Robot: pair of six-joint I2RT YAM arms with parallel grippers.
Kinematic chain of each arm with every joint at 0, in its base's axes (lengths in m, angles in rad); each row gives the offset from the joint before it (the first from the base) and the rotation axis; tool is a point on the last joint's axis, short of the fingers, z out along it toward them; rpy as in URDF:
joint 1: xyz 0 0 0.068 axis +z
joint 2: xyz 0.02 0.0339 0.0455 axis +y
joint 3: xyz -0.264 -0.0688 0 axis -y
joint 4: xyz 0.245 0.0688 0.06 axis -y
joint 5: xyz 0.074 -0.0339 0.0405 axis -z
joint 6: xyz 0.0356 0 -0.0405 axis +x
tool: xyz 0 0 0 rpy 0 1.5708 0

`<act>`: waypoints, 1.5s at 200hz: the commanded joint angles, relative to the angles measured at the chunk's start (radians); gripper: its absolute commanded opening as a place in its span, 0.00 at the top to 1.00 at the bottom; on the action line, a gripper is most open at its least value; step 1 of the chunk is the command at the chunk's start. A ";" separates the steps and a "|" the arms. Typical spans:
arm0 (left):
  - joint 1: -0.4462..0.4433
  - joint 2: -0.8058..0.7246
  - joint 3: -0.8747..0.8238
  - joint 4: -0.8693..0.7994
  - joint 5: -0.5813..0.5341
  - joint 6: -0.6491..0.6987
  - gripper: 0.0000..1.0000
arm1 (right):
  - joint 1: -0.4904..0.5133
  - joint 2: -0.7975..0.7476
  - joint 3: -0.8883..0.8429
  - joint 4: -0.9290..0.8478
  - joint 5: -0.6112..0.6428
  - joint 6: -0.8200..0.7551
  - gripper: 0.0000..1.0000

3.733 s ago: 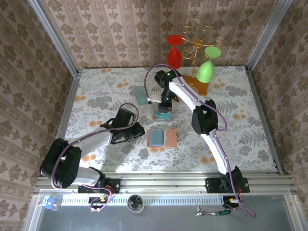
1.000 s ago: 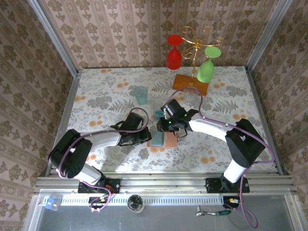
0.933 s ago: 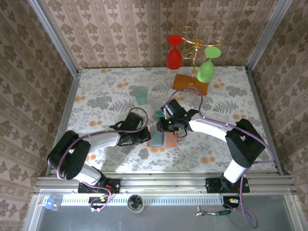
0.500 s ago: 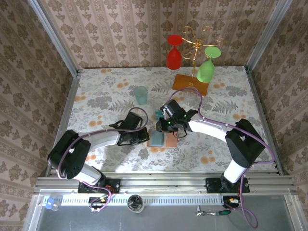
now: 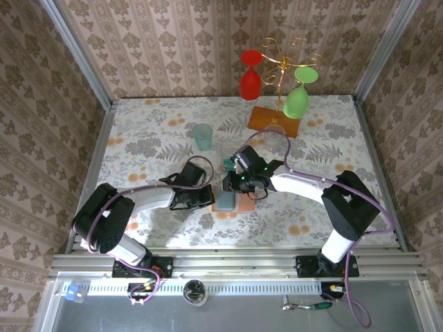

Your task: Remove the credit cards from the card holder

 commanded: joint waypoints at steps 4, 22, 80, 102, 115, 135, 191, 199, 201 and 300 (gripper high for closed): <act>0.004 0.009 0.017 -0.034 0.007 0.021 0.99 | 0.007 0.036 -0.025 0.051 -0.063 0.082 0.80; 0.007 0.008 0.018 -0.034 0.006 0.020 0.99 | 0.006 0.038 -0.045 0.080 -0.067 0.096 0.77; 0.013 0.008 0.023 -0.034 0.008 0.024 0.99 | -0.001 0.081 -0.058 0.088 -0.079 0.113 0.67; 0.015 0.008 0.024 -0.034 0.010 0.025 0.99 | -0.001 0.088 -0.064 0.099 -0.083 0.123 0.67; 0.015 0.008 0.022 -0.034 0.011 0.026 0.99 | -0.001 0.086 -0.070 0.101 -0.081 0.128 0.67; 0.015 0.008 0.022 -0.032 0.012 0.025 1.00 | -0.001 0.091 -0.070 0.093 -0.080 0.127 0.67; 0.015 0.013 0.026 -0.036 0.014 0.025 1.00 | -0.004 0.077 -0.071 0.045 -0.043 0.107 0.64; 0.015 0.014 0.028 -0.037 0.016 0.026 1.00 | -0.004 0.078 -0.072 0.044 -0.043 0.106 0.64; 0.015 0.013 0.028 -0.039 0.016 0.026 1.00 | -0.004 0.078 -0.074 0.044 -0.044 0.108 0.64; 0.017 0.013 0.035 -0.050 0.016 0.031 1.00 | -0.019 0.047 -0.094 0.006 -0.014 0.085 0.64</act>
